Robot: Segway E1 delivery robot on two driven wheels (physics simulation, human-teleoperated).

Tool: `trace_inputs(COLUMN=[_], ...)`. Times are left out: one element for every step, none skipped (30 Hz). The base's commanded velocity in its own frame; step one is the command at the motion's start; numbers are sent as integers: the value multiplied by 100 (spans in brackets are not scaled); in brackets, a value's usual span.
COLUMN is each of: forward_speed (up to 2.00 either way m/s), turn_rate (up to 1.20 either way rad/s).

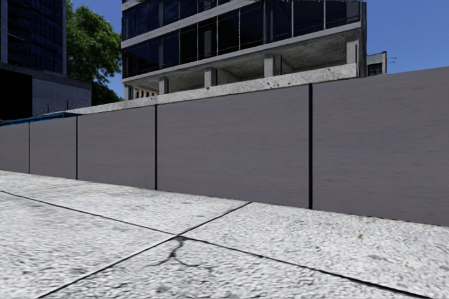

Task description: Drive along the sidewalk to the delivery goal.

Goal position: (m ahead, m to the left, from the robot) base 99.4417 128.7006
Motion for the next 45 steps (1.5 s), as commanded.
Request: trace_inputs(forward_speed=[147,147,147,147,147,147,147,147,147,147,147,147,147,147,147,147,147,147,147,147,147,147,147,147,147,147,147,147,147,147,147,147,147,147,147,147,147,147,147,147,147,147,151,151,170], turn_rate=[63,63,63,63,63,63,62,62,61,61,61,61,61,61,61,61,61,61,61,61,61,61,61,61,61,61,61,61,61,61,61,61,61,61,61,61,61,61,61,61,61,60,55,55,43])
